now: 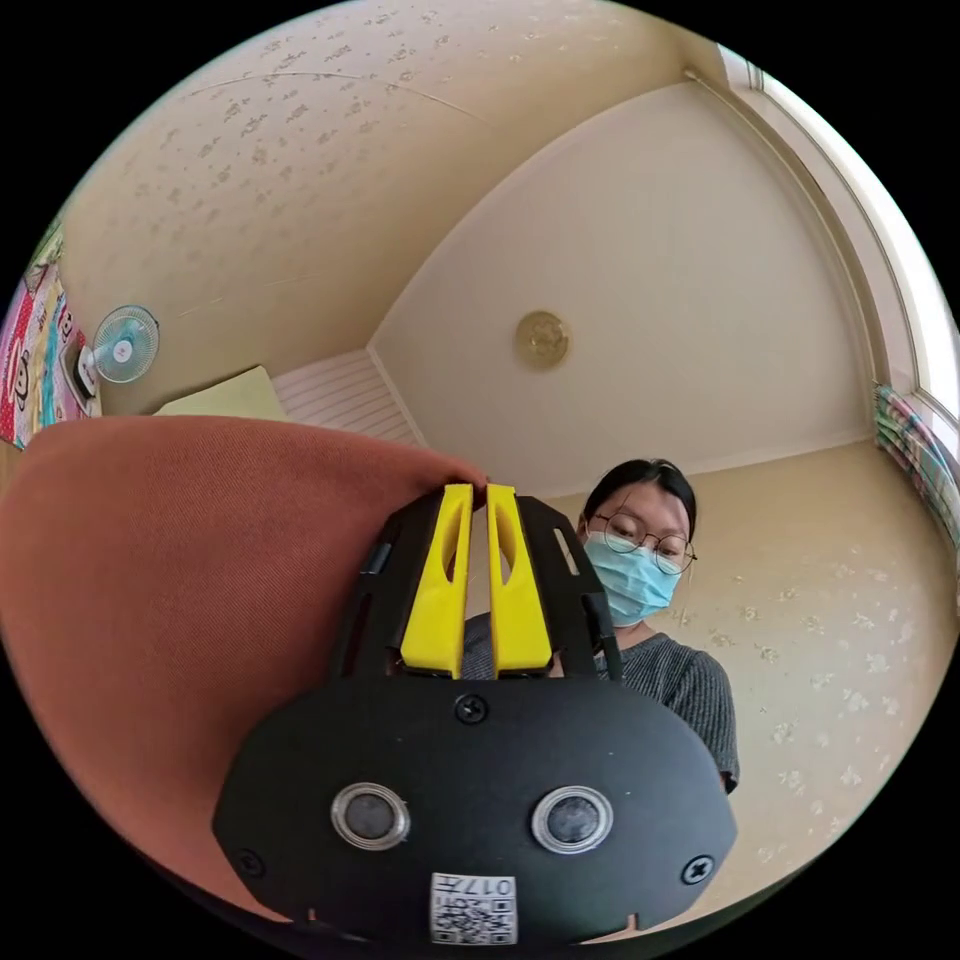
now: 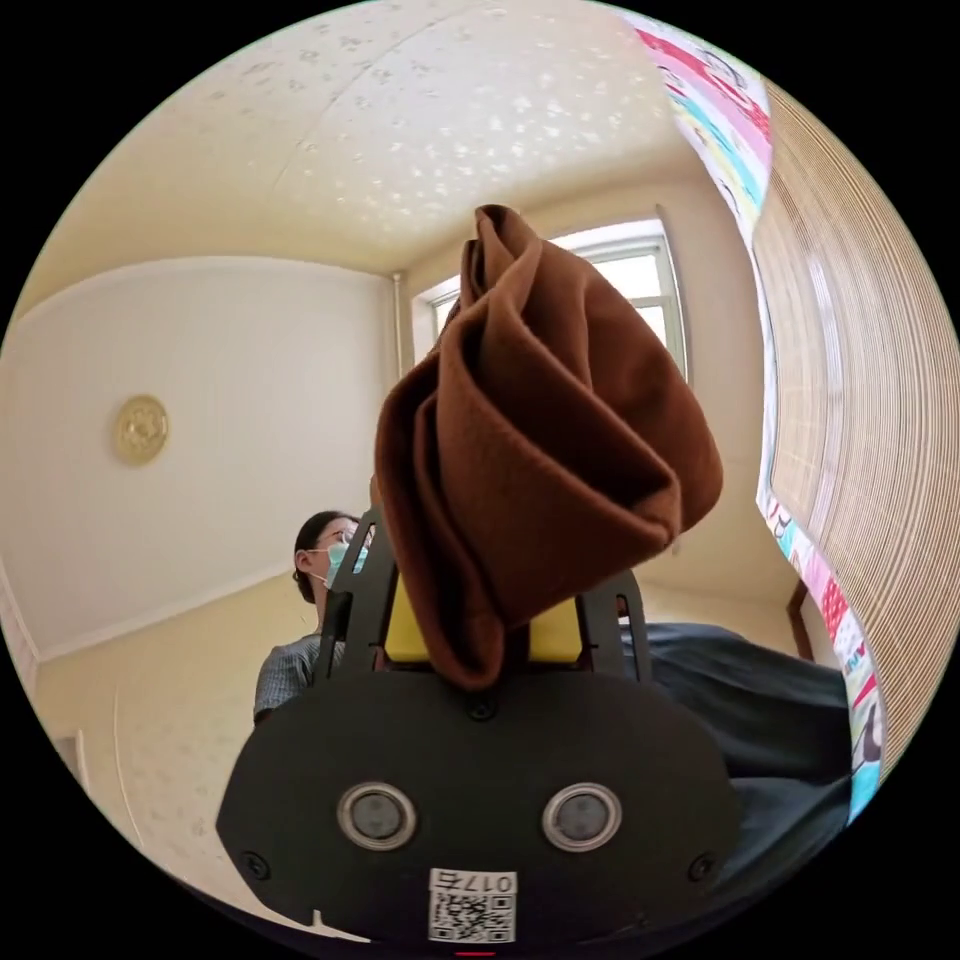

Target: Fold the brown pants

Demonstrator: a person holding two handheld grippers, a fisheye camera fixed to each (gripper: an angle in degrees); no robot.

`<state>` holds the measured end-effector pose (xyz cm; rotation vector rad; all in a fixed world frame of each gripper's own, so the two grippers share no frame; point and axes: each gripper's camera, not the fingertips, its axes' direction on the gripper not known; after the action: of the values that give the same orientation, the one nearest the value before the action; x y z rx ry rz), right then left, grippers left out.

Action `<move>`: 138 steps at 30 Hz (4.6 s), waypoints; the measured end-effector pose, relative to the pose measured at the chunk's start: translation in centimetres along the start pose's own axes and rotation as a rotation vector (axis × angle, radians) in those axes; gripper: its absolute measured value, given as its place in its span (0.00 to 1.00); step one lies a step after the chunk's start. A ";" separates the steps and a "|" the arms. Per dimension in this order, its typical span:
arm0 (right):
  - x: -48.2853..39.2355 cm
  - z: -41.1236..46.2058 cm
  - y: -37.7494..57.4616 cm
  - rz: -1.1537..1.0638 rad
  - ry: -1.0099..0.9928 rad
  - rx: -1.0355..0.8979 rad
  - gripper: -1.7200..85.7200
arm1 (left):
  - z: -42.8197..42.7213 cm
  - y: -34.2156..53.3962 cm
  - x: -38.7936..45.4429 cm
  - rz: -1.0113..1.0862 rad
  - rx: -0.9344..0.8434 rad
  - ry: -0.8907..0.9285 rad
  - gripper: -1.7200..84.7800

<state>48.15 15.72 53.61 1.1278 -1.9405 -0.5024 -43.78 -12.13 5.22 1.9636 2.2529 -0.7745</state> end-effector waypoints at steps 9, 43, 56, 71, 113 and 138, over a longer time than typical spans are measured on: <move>-2.4 -0.5 4.1 -0.217 0.029 0.026 0.20 | -1.7 2.1 -4.0 -0.118 0.069 -0.065 0.04; 0.7 45.5 8.3 -0.797 1.570 -0.817 0.13 | -7.1 2.0 -25.9 -0.306 -0.176 -0.886 0.25; -2.1 50.3 3.1 -0.842 1.749 -0.747 0.20 | -13.3 1.9 -20.0 0.054 -0.138 -0.637 0.06; 8.8 11.9 -6.9 0.464 1.827 0.026 0.45 | -16.6 3.5 -23.1 -0.411 -0.355 -1.103 0.06; 3.6 -1.4 6.5 0.085 2.190 0.521 0.46 | -24.1 -6.6 -12.5 -0.763 -0.229 -1.051 0.07; -2.5 -3.5 8.2 0.086 2.195 0.525 0.46 | -25.4 -3.8 -3.2 -0.791 -0.008 -1.009 0.07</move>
<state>47.33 22.33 60.06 0.9252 -0.0596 1.0521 -39.70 -5.17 29.81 0.3294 2.1704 -1.3639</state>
